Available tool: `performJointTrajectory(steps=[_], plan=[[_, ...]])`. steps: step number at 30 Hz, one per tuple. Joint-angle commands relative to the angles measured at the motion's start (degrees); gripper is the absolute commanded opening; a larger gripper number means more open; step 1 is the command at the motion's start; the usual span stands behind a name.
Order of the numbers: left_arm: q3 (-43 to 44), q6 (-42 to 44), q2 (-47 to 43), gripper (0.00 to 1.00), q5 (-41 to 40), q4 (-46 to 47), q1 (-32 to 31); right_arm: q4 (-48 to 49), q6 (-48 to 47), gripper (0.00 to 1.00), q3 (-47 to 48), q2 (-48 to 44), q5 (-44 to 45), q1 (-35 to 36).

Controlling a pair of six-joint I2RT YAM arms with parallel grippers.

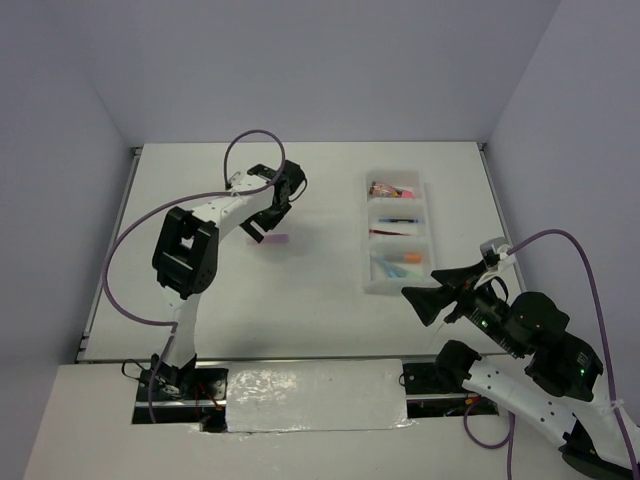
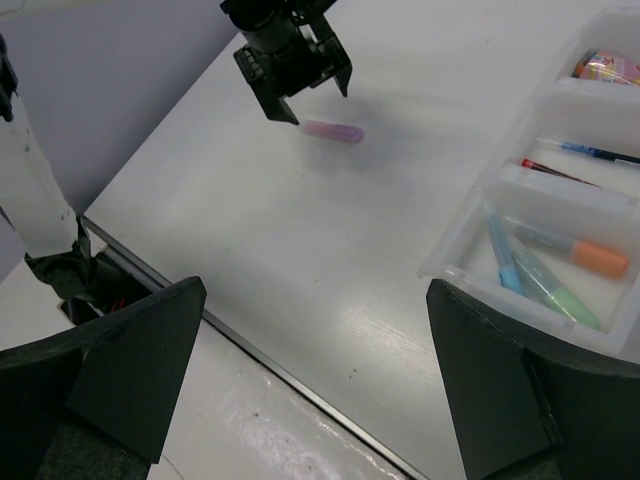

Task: Sort the stationery into containers
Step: Pick up the pen from the center of the board.

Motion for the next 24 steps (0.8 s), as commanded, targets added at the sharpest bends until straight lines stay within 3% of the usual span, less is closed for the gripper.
performJointTrajectory(steps=[1, 6, 9, 12, 16, 18, 19, 24], plan=[[-1.9, -3.5, 1.7, 0.91, 3.4, -0.4, 1.1, 0.3, -0.1, 1.0, 0.4, 1.3, 0.4, 0.3], [-6.4, -2.8, 2.7, 0.85, 6.1, 3.1, 1.3, 0.5, -0.3, 1.0, 0.0, 1.1, 0.7, 0.4], [-9.2, -1.8, 3.6, 0.74, 7.5, 6.6, 1.3, 1.0, -0.2, 1.0, -0.3, 1.4, 0.2, 0.3], [-11.1, -1.0, 4.5, 0.55, 8.8, 9.0, 1.3, 0.6, 0.0, 1.0, 0.0, 1.8, -0.2, 0.3], [-13.8, 0.7, 3.1, 0.22, 10.0, 11.8, 1.1, 0.0, -0.1, 1.0, 0.9, 1.2, 0.5, 0.3], [-15.9, 1.3, 0.0, 0.14, 10.1, 13.8, 0.2, -0.3, -0.2, 1.0, 1.2, 0.9, 1.0, 0.3], [-16.9, 1.5, -1.4, 0.06, 10.1, 14.9, -0.4, -0.4, -0.2, 1.0, 1.3, 0.9, 1.2, 0.3], [-17.6, 4.7, -10.7, 0.0, 5.9, 21.9, -9.7, -0.7, -0.5, 1.0, 1.5, 1.4, 2.2, 0.3]])
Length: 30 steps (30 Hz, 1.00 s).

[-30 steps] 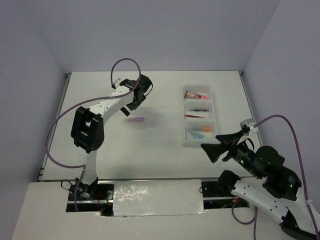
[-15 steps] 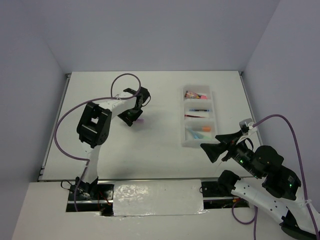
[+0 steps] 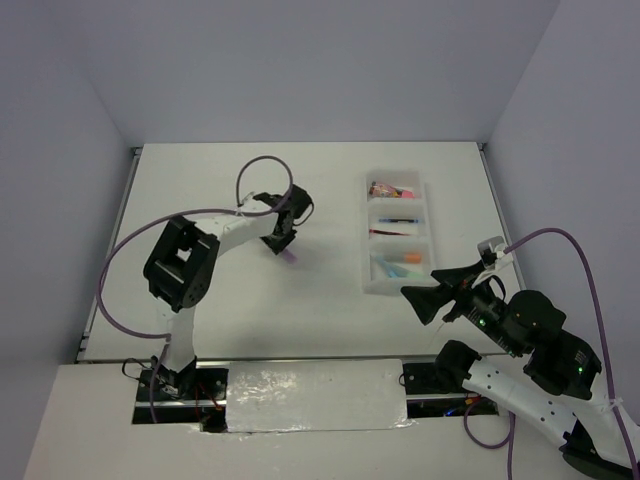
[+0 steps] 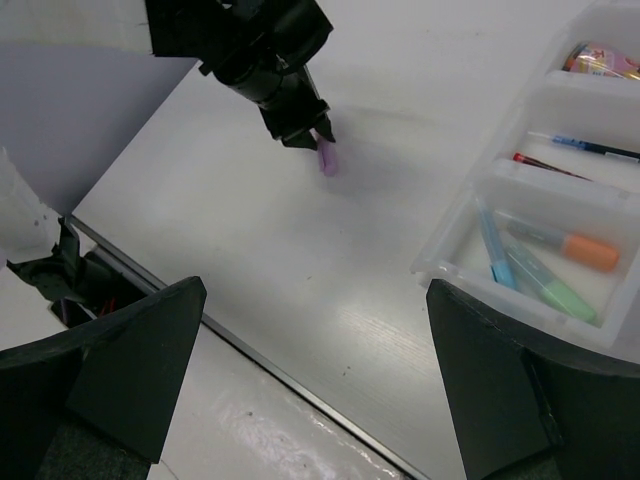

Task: Sort the stationery into containers
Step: Pick up the pen from the center of the board, then place the pen in the storage box.

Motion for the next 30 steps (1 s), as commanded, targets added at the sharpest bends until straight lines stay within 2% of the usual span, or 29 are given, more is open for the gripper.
performJointTrajectory(steps=[1, 2, 5, 6, 7, 9, 10, 14, 19, 21, 26, 29, 30], plan=[[2.7, 3.5, -6.1, 0.0, -3.2, 6.7, -8.5, -0.6, -0.4, 1.0, 2.1, 0.9, 2.0, 0.3], [3.6, 4.3, -6.5, 0.0, -4.0, 7.4, -11.8, -1.3, -0.4, 1.0, 2.3, 0.9, 2.4, 0.3], [5.8, 14.3, -6.5, 0.0, -6.4, 17.3, -17.5, -1.9, -0.2, 1.0, 3.2, 0.2, 3.2, 0.3], [6.2, 21.8, -6.3, 0.0, -6.7, 23.7, -18.5, -2.0, 0.0, 1.0, 3.5, 0.0, 3.2, 0.3], [6.5, 25.7, -5.8, 0.0, -6.4, 27.3, -20.1, -2.5, 0.2, 1.0, 3.8, -0.4, 3.1, 0.3], [6.4, 35.3, -5.2, 0.02, -2.4, 33.5, -20.8, -3.2, 0.4, 1.0, 4.4, -0.6, 2.8, 0.3], [6.6, 37.9, -4.5, 0.01, -0.2, 38.5, -20.8, -3.8, 0.4, 1.0, 4.6, -0.8, 2.8, 0.3], [5.5, 50.9, -3.5, 0.01, 11.9, 48.3, -20.8, -5.0, 0.3, 1.0, 5.1, -1.3, 3.4, 0.3], [6.2, 58.1, 0.0, 0.1, 24.0, 55.8, -21.0, -4.8, 0.2, 1.0, 5.0, -1.3, 3.7, 0.3], [8.2, 59.8, 1.8, 0.13, 27.6, 56.2, -21.0, -4.8, 0.4, 1.0, 5.0, -1.1, 3.7, 0.3], [9.5, 61.3, 5.1, 0.2, 32.4, 59.4, -21.3, -4.9, 0.5, 1.0, 4.6, -1.0, 3.6, 0.3], [9.2, 62.2, 6.0, 0.3, 34.8, 60.7, -21.4, -5.1, 0.3, 1.0, 4.9, -0.6, 3.9, 0.3], [9.2, 62.6, 6.4, 0.37, 35.0, 60.8, -21.7, -5.0, 0.3, 1.0, 5.0, -0.4, 3.9, 0.3]])
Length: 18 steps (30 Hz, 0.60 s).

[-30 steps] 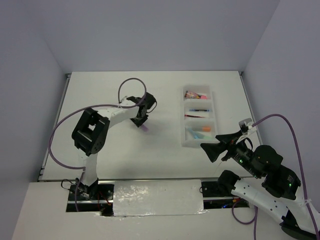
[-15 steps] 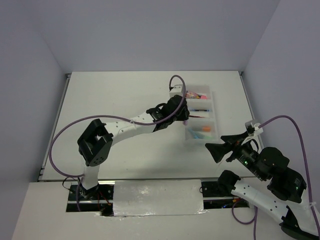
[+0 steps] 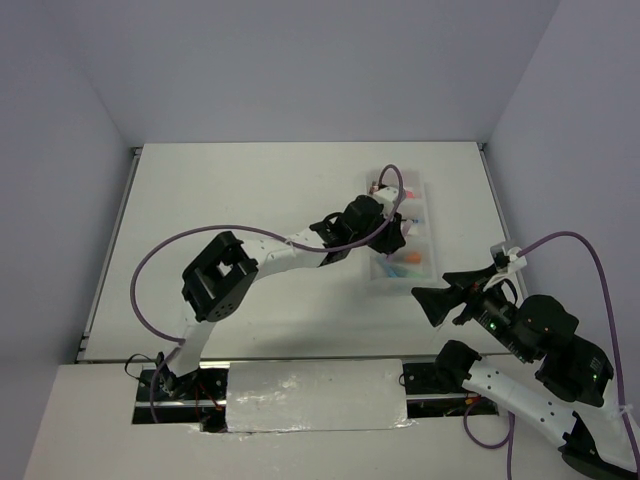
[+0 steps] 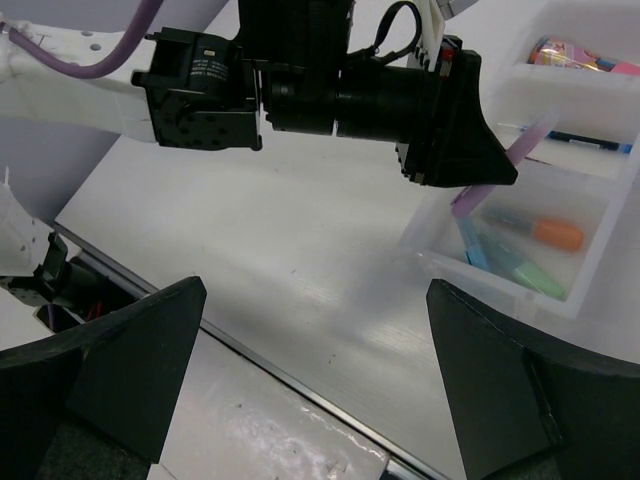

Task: Sort the stationery into containers
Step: Place the pen in the storage box.

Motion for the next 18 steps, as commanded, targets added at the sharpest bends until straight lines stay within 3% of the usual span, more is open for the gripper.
performJointTrajectory(steps=[1, 5, 10, 13, 15, 18], plan=[[1.4, 3.6, 0.3, 0.41, 5.0, 6.6, -0.6, 0.5, 0.1, 1.0, 1.7, 0.7, 1.0, 0.3], [-1.3, 3.6, -1.2, 0.73, 5.2, 8.5, -1.0, 1.1, 0.1, 1.0, 1.2, 1.4, 0.6, 0.3], [-6.6, 4.0, -8.3, 0.81, 4.7, 10.7, -1.1, 2.1, 0.0, 1.0, 1.2, 2.1, 0.1, 0.4], [-7.1, 3.6, -13.7, 0.82, -1.6, 5.8, -1.1, 2.1, -0.1, 1.0, 1.5, 2.8, 0.0, 0.3], [-7.5, 2.3, -18.5, 0.88, -11.6, 1.1, -1.0, 2.1, -0.1, 1.0, 1.5, 2.8, 0.3, 0.3], [-6.9, -1.2, -25.1, 0.96, -25.7, -12.9, 0.3, 2.1, 0.0, 1.0, 1.5, 2.3, 0.9, 0.4]])
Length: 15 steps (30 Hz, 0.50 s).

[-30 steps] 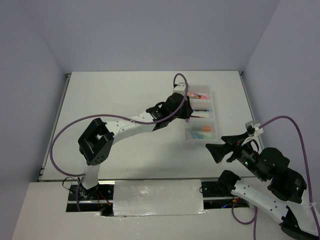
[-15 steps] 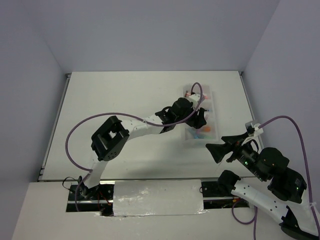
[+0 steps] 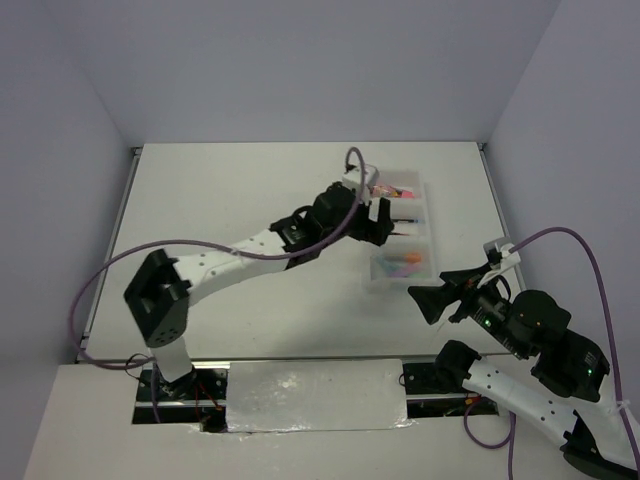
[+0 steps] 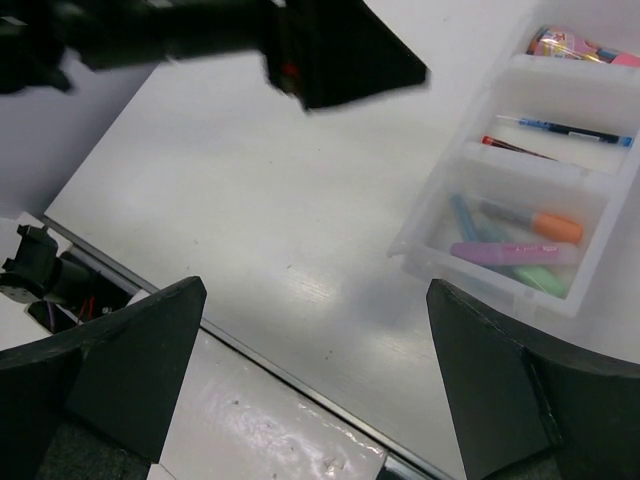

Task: Sort the stationery into containers
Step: Place the pen in the storage box, then reset both arms

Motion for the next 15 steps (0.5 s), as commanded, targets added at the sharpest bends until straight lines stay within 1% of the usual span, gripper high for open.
performJointTrajectory(steps=[1, 2, 3, 4, 5, 6, 7, 8, 10, 11, 13, 14, 15], plan=[[1.5, -4.1, -10.2, 0.99, -18.9, -17.2, 1.7, 1.9, 0.1, 1.0, 1.5, 0.2, 1.2, 0.3], [1.1, -5.7, -13.9, 0.99, -25.2, -21.4, 3.1, 2.0, 0.3, 1.0, 1.5, 0.2, 2.0, 0.2], [0.7, -9.5, -15.9, 0.99, -27.7, -25.7, 4.1, 1.9, 0.4, 1.0, 1.6, 0.2, 2.6, 0.2], [-1.2, -11.4, -18.2, 0.99, -29.8, -29.4, 5.3, 1.9, 0.6, 1.0, 2.0, 0.2, 3.3, 0.3], [-2.6, -13.3, -23.1, 0.99, -32.7, -36.3, 8.1, 1.6, 0.9, 1.0, 2.2, 0.7, 4.7, 0.2], [-4.3, -16.0, -25.9, 0.99, -33.8, -38.9, 9.7, 1.1, 0.8, 1.0, 2.9, 1.0, 5.3, 0.4], [-8.8, -16.8, -29.0, 0.99, -34.4, -40.5, 11.4, 0.9, 0.7, 1.0, 3.2, 1.4, 6.2, 0.3], [-11.2, -17.2, -35.8, 0.99, -34.8, -42.7, 14.6, -0.2, 0.9, 1.0, 3.7, 1.8, 7.2, 0.3], [-16.8, -17.0, -42.7, 0.99, -34.8, -44.2, 17.7, -1.3, 1.0, 1.0, 5.1, 3.4, 10.0, 0.3], [-17.9, -16.5, -48.5, 0.99, -35.0, -46.9, 20.1, -2.9, 1.1, 1.0, 5.8, 3.9, 10.9, 0.3], [-18.6, -16.1, -52.9, 0.99, -37.4, -51.3, 21.3, -4.1, 1.1, 1.0, 7.1, 5.3, 13.2, 0.3], [-18.2, -16.3, -56.1, 0.99, -38.4, -55.8, 21.5, -5.0, 0.8, 1.0, 7.3, 5.6, 13.8, 0.3], [-18.0, -16.1, -57.6, 0.99, -39.0, -57.8, 21.4, -5.3, 0.5, 1.0, 8.0, 5.9, 14.3, 0.3]])
